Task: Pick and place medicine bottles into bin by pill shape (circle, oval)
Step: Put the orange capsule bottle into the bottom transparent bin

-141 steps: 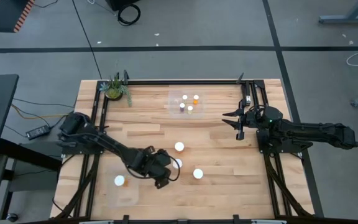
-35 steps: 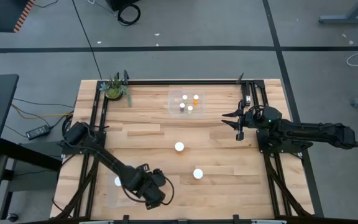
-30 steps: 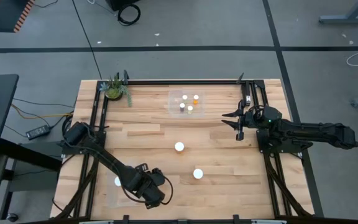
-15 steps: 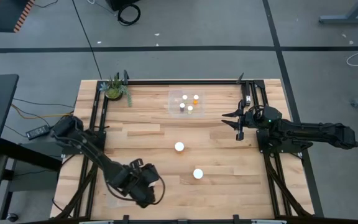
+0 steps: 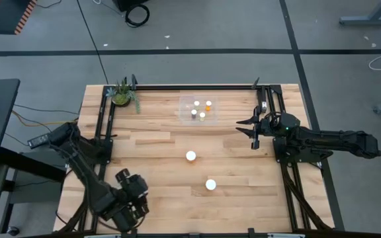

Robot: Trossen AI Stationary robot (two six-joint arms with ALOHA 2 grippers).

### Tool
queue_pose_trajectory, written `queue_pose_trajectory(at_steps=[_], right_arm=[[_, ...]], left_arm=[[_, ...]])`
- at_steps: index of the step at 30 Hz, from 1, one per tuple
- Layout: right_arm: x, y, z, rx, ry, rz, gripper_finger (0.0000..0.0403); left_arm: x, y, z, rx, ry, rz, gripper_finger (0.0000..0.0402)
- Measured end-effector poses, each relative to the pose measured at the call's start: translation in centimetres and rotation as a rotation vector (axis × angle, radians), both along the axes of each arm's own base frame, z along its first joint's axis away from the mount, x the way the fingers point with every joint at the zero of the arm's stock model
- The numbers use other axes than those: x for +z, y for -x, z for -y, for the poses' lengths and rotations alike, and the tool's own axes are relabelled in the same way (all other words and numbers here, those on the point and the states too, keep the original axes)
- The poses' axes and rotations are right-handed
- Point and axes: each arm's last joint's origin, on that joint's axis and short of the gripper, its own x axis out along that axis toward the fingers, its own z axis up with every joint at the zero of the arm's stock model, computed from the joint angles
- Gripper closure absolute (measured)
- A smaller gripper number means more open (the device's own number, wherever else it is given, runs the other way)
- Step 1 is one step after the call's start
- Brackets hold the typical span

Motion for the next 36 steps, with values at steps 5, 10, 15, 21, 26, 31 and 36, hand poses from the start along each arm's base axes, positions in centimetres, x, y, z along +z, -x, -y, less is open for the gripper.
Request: queue_pose_trajectory(at_steps=[5,10,15,21,26,31,36], right_arm=[[0.0,0.0,0.0,0.000,0.000,0.000,0.0287],[0.0,0.0,0.0,0.000,0.000,0.000,0.0287],[0.0,0.0,0.0,0.000,0.000,0.000,0.0287],[0.0,0.0,0.0,0.000,0.000,0.000,0.0287],[0.0,0.0,0.0,0.000,0.000,0.000,0.0287],[0.0,0.0,0.0,0.000,0.000,0.000,0.0287],[0.0,0.0,0.0,0.000,0.000,0.000,0.0287]], left_arm=[[-0.6,1.8,0.4,0.074,-0.017,0.017,0.0183],[-2.0,2.7,0.5,0.133,-0.017,0.036,0.0169],[-4.1,3.2,-0.2,0.170,-0.038,0.026,0.0177],[-6.0,3.4,-0.6,0.208,-0.015,0.031,0.0177],[-7.1,3.6,-0.7,0.224,0.014,0.030,0.0170],[-7.9,3.8,-1.1,0.236,0.011,0.007,0.0176],[-8.0,3.8,-1.1,0.259,0.017,0.015,0.0152]])
